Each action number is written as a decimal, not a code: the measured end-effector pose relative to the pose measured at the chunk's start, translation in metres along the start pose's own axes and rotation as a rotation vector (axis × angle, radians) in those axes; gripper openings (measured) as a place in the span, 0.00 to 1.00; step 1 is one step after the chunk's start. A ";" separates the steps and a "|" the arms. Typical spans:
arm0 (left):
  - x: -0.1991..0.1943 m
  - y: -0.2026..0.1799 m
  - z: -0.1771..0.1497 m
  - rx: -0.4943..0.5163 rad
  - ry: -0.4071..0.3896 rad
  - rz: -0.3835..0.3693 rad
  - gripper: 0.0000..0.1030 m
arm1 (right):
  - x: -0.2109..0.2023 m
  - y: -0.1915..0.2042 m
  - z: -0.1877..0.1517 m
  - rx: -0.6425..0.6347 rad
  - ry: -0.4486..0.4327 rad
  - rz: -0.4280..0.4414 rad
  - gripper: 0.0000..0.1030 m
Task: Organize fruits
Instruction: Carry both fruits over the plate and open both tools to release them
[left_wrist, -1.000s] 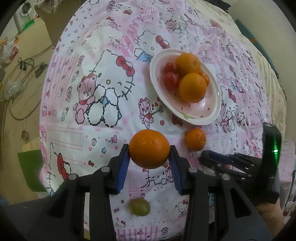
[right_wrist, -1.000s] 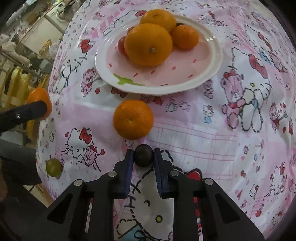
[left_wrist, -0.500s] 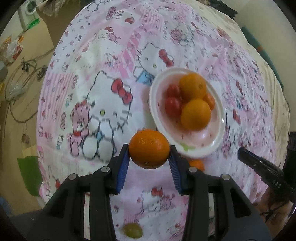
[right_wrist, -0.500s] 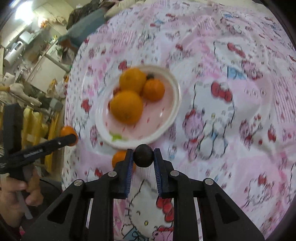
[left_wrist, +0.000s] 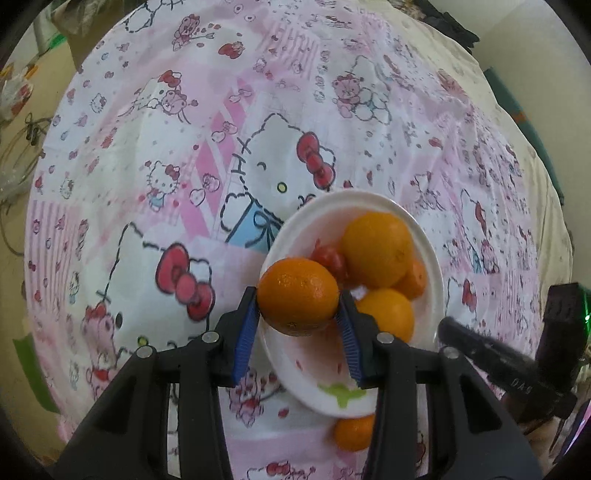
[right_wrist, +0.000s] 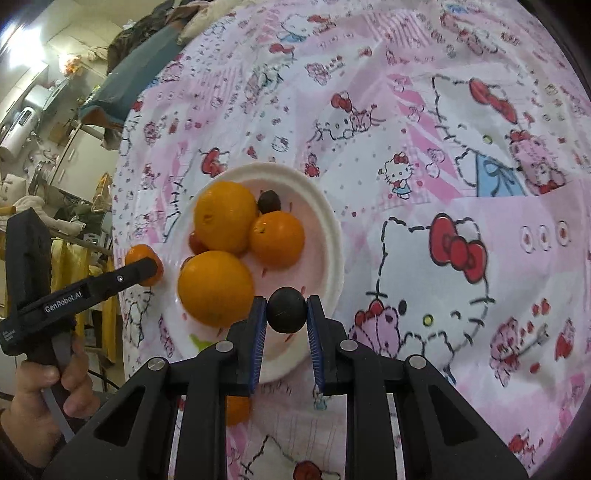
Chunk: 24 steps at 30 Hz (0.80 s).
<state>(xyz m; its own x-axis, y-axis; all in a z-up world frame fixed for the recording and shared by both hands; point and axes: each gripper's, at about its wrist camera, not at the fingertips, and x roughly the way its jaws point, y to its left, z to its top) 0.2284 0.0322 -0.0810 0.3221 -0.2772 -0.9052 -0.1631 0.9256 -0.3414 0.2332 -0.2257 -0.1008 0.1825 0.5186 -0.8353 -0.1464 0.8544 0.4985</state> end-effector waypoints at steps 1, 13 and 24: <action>0.002 0.000 0.002 0.001 0.002 -0.004 0.37 | 0.004 0.000 0.001 0.002 0.006 0.001 0.22; 0.011 0.000 0.005 -0.007 0.011 -0.012 0.37 | 0.016 -0.006 0.002 0.041 0.012 0.042 0.24; 0.012 -0.005 0.004 0.017 0.031 -0.007 0.56 | 0.012 -0.008 0.005 0.065 -0.006 0.061 0.50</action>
<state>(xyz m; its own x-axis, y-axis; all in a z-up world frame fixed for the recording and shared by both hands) 0.2364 0.0256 -0.0896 0.2940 -0.2912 -0.9103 -0.1453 0.9277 -0.3438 0.2414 -0.2260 -0.1136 0.1811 0.5700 -0.8014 -0.0939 0.8212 0.5628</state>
